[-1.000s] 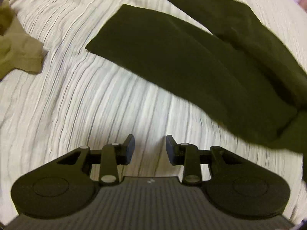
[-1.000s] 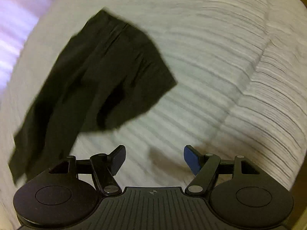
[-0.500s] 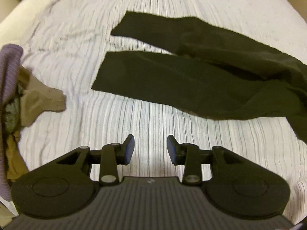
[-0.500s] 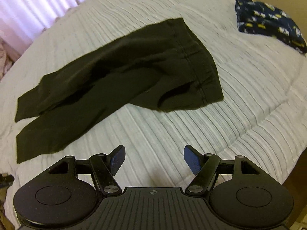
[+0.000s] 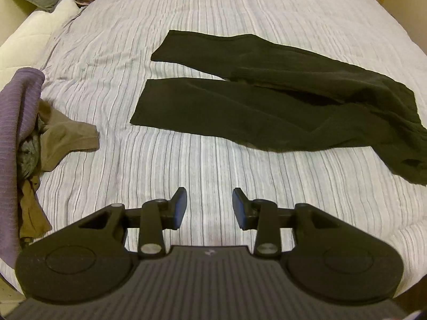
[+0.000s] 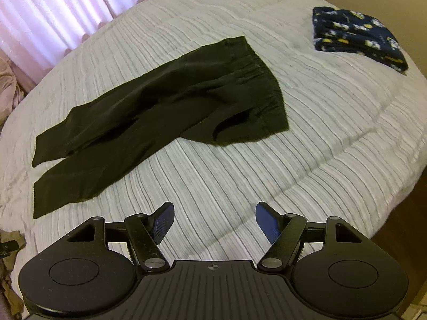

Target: Fold clothes

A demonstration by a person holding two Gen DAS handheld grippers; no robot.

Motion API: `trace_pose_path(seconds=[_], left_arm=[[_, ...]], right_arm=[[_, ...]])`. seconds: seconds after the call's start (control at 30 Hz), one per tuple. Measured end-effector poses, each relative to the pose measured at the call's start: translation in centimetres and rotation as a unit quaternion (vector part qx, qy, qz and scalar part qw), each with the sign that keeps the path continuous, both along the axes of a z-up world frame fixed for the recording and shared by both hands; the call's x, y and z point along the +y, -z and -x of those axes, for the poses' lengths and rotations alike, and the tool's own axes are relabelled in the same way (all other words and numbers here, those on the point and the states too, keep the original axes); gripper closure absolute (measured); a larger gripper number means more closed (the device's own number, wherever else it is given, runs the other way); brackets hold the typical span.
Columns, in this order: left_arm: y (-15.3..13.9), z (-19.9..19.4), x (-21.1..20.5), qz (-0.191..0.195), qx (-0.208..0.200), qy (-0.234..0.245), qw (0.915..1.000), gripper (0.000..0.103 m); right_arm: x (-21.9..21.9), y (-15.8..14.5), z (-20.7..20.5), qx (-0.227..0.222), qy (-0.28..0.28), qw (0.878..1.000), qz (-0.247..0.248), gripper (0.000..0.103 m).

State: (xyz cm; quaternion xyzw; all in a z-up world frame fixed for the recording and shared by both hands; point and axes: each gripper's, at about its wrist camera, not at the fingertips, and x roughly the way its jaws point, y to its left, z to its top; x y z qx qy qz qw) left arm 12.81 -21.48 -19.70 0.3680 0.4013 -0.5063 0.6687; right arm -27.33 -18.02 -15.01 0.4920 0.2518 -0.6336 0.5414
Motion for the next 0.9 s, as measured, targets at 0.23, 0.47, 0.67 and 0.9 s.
trace_pose_path(seconds=[0.23, 0.47, 0.67, 0.9], left_arm=[[1.9, -1.4, -0.9, 0.004, 0.023, -0.013, 0.9996, 0.069], [4.2, -3.1, -2.1, 0.007, 0.05, -0.031, 0.9983, 0.067], [9.3, -6.5, -5.1, 0.004, 0.083, -0.091, 0.9924, 0.067], [15.0, -9.8, -9.0, 0.018, 0.128, -0.176, 0.9759, 0.065]], right_arm=[[0.8, 0.6, 1.0, 0.0, 0.022, 1.0, -0.006, 0.032], [-0.1, 3.5, 3.9, -0.036, 0.084, 0.996, 0.005, 0.032], [-1.9, 7.9, 7.2, -0.077, 0.154, 0.985, 0.013, 0.032], [-4.5, 13.4, 10.0, -0.117, 0.219, 0.967, 0.057, 0.032]])
